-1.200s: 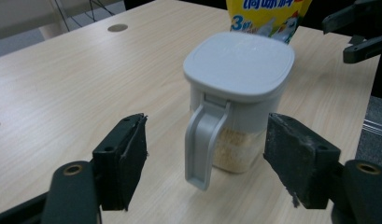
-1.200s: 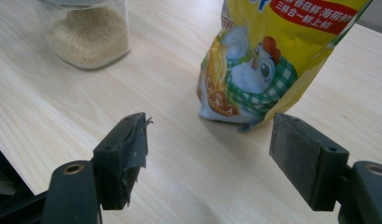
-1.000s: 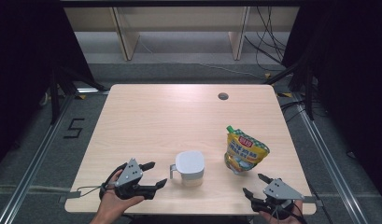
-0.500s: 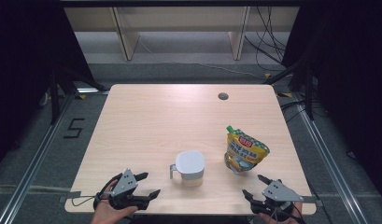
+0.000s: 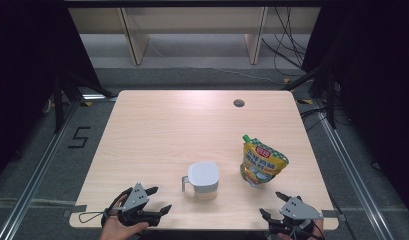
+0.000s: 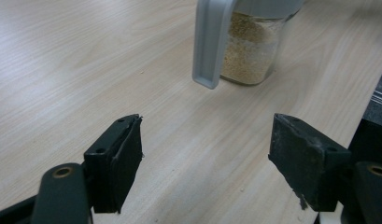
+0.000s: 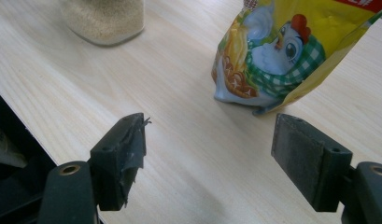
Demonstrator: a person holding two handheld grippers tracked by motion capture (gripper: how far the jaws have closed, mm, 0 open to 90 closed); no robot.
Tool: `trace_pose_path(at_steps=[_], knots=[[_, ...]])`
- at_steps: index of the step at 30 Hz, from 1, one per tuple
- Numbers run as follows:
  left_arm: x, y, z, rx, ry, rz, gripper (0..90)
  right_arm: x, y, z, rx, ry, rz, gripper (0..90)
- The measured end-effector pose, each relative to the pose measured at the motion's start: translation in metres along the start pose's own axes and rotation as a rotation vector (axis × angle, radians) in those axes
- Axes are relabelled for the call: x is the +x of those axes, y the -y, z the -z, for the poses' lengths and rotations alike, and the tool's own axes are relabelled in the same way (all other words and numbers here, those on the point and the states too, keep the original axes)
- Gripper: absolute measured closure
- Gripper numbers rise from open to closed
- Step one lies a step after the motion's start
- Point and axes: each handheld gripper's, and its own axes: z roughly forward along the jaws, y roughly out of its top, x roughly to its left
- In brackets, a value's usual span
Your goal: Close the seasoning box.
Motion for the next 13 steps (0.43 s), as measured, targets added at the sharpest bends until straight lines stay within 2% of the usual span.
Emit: trace_pose_path(at_steps=[4,6,7,8,9,10,11,13], knots=[[-0.0013,0.0,0.0,0.005,0.002,0.003,25.0,-0.0003,0.0008,-0.0009,0.012,-0.007,-0.001,27.1],[0.0003,-0.0012,0.0,0.007,0.005,-0.028,25.0,-0.0009,0.0014,-0.0014,0.021,-0.006,0.0,27.0],[0.0005,-0.0011,-0.0003,0.007,0.005,-0.027,24.9,-0.0012,0.0016,-0.0016,0.022,-0.006,0.0,27.0],[-0.001,-0.0002,-0.0011,0.004,-0.002,0.006,24.9,-0.0014,0.0018,-0.0025,0.017,-0.012,-0.001,26.9],[0.002,-0.0009,-0.0007,0.012,-0.002,-0.027,24.9,-0.0013,0.0017,-0.0018,0.022,-0.007,-0.002,26.9],[0.0023,-0.0007,-0.0012,0.006,-0.003,-0.02,24.9,-0.0015,0.0017,-0.0019,0.025,-0.01,-0.002,26.8],[0.0019,0.0001,-0.0017,0.004,-0.011,0.004,24.8,-0.0012,0.0017,-0.0022,0.025,-0.011,-0.008,26.8],[0.003,0.0001,-0.002,0.004,-0.009,0.005,24.7,-0.0017,0.002,-0.0026,0.028,-0.01,-0.003,26.8]])
